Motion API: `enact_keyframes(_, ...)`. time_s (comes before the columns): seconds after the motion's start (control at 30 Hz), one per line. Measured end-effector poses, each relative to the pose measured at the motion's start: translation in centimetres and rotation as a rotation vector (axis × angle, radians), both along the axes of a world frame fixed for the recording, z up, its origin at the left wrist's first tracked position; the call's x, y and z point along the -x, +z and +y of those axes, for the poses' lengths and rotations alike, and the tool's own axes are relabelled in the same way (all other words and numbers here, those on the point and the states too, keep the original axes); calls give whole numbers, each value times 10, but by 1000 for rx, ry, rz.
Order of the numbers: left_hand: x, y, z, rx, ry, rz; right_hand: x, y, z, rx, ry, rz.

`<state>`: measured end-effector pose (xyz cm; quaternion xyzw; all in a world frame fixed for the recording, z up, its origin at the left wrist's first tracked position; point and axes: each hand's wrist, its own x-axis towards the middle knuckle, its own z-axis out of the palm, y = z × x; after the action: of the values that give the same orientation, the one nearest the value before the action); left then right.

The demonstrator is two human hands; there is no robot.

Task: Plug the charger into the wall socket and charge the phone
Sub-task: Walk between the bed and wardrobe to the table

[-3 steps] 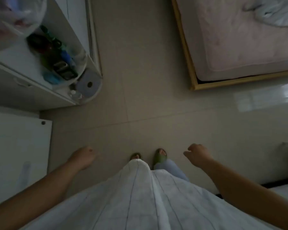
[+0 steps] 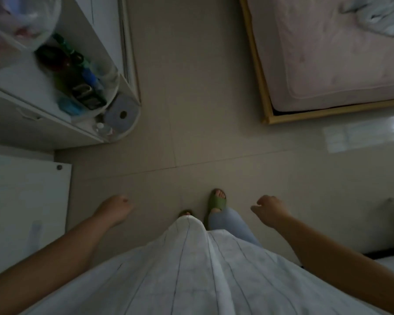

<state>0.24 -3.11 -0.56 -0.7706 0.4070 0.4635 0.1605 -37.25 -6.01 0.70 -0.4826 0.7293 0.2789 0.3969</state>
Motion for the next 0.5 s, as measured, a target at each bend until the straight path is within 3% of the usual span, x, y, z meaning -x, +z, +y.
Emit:
enact_keyframes(0.27, 13, -6, -118, -43, 96, -6, 15, -4, -137, -5, 51, -46)
enact_keyframes(0.5, 32, 23, -295, 34, 219, -51, 40, 10, -311, -14, 34, -79)
